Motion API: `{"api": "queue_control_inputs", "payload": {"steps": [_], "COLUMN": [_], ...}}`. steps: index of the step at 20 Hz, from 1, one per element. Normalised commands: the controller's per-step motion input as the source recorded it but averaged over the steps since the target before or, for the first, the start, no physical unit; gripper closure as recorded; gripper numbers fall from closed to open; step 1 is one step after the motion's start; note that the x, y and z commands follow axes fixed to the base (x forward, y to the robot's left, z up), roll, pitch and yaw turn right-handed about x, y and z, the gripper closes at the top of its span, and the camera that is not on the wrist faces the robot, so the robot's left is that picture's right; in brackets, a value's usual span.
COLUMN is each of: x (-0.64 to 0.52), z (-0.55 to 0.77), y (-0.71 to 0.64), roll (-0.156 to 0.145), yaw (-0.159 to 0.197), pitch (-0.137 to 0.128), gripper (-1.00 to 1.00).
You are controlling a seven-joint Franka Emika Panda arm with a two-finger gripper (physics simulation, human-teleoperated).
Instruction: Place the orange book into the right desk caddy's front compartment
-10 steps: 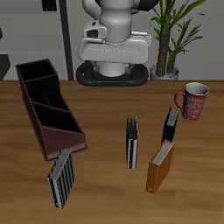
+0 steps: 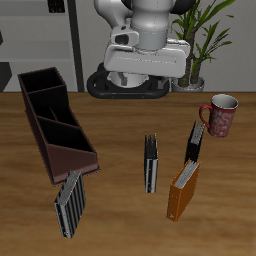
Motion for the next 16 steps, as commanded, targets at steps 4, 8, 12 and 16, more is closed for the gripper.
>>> {"api": "queue_control_inputs", "payload": {"steps": [4,8,12,16], "x": [0.23,0.35,0.46,0.39], "z": [0.05,0.04,-0.06,-0.08], "y": [0.18,0.25,0.16,0.16], "roll": [-0.02,-0.004,-0.006,0.017], "yaw": [-0.02,-0.035,-0.032,0.002], "pitch": [-0.001,-0.009,0.019,-0.022], "gripper": [-1.0,-1.0,-1.0,-1.0]}}
